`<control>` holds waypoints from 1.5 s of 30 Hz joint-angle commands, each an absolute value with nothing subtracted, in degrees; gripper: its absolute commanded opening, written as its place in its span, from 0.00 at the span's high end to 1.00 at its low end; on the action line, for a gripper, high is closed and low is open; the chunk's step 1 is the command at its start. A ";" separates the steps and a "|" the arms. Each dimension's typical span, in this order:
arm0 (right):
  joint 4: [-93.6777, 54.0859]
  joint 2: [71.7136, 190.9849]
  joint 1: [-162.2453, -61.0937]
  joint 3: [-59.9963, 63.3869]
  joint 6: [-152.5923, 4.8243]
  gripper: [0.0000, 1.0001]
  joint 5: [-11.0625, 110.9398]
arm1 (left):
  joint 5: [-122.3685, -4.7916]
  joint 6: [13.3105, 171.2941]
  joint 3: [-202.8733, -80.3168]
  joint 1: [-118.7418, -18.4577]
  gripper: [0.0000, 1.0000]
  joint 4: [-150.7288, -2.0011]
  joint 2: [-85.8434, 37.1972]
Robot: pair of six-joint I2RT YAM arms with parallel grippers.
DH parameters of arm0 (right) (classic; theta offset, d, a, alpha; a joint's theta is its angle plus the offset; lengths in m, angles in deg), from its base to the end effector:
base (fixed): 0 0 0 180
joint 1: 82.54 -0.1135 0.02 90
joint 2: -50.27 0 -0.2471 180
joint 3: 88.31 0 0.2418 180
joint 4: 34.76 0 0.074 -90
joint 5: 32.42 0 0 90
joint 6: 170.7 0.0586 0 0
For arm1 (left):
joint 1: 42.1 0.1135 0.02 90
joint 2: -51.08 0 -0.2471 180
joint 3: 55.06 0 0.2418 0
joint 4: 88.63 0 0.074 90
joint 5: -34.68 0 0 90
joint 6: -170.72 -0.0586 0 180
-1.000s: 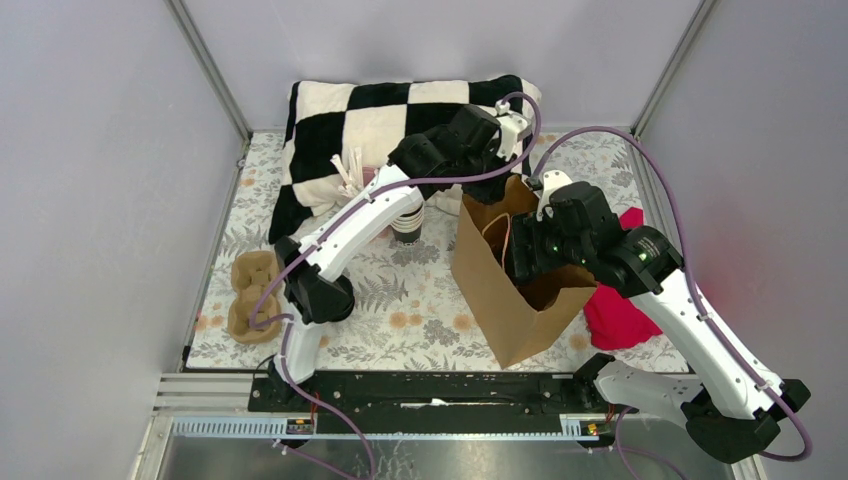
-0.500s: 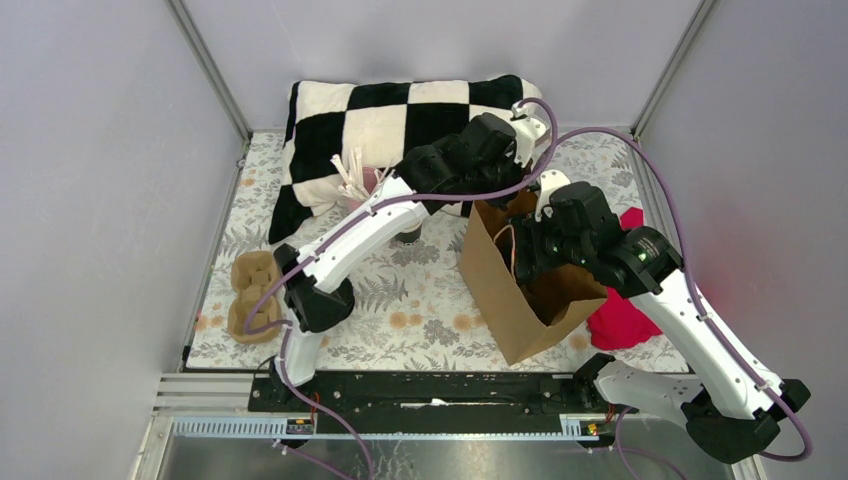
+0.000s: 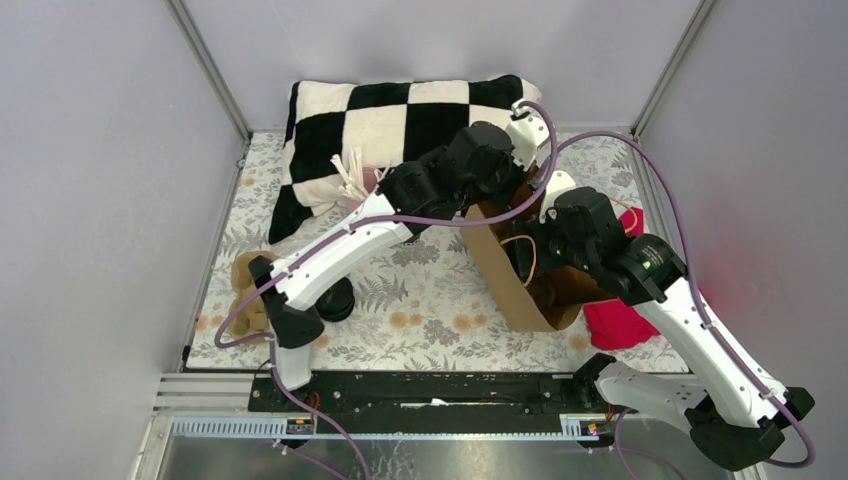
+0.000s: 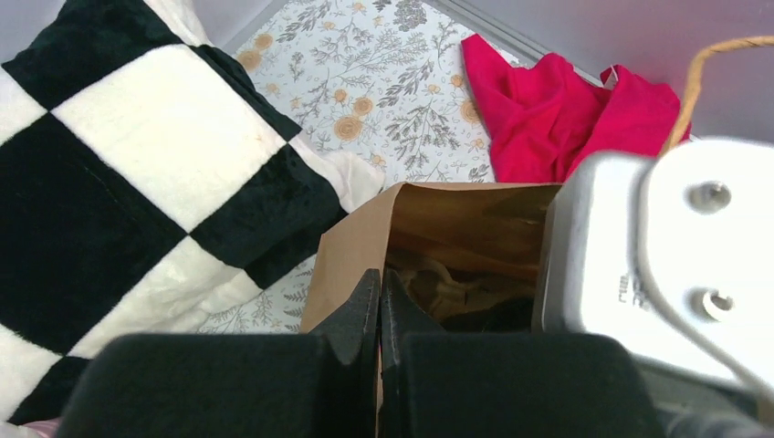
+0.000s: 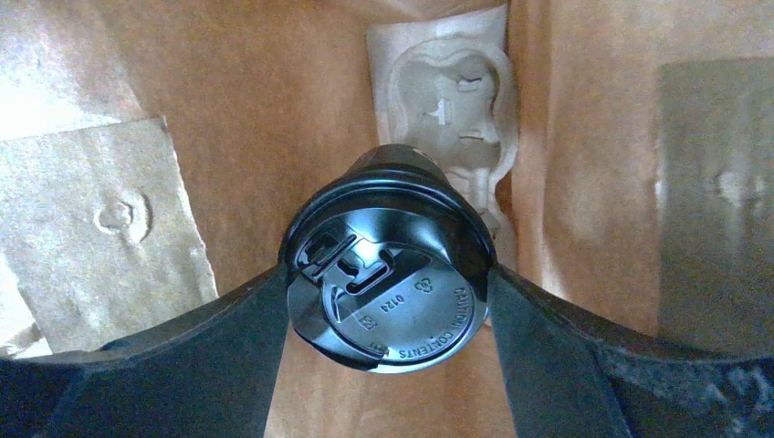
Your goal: Pack the takeout coffee
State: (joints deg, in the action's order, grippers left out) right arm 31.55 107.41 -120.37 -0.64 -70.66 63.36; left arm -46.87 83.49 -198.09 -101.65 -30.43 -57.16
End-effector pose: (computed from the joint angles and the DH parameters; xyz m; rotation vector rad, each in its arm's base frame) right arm 0.1628 0.1189 0.3665 -0.4761 2.1628 0.3577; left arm 0.2188 -0.3551 0.4337 0.8723 1.8197 -0.5575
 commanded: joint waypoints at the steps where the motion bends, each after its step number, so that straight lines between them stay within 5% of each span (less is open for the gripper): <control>1: 27.16 105.96 -120.61 -1.52 -71.74 0.18 67.17 | -44.77 79.11 -192.39 -103.08 1.00 -40.63 -51.62; 26: 12.35 103.03 -120.62 -10.63 -82.72 0.19 80.05 | -43.32 74.99 -190.69 -106.30 1.00 -47.54 -51.42; 45: -1.39 104.83 -120.62 -19.35 -86.76 0.20 77.69 | -44.01 74.30 -189.48 -106.61 1.00 -47.43 -51.03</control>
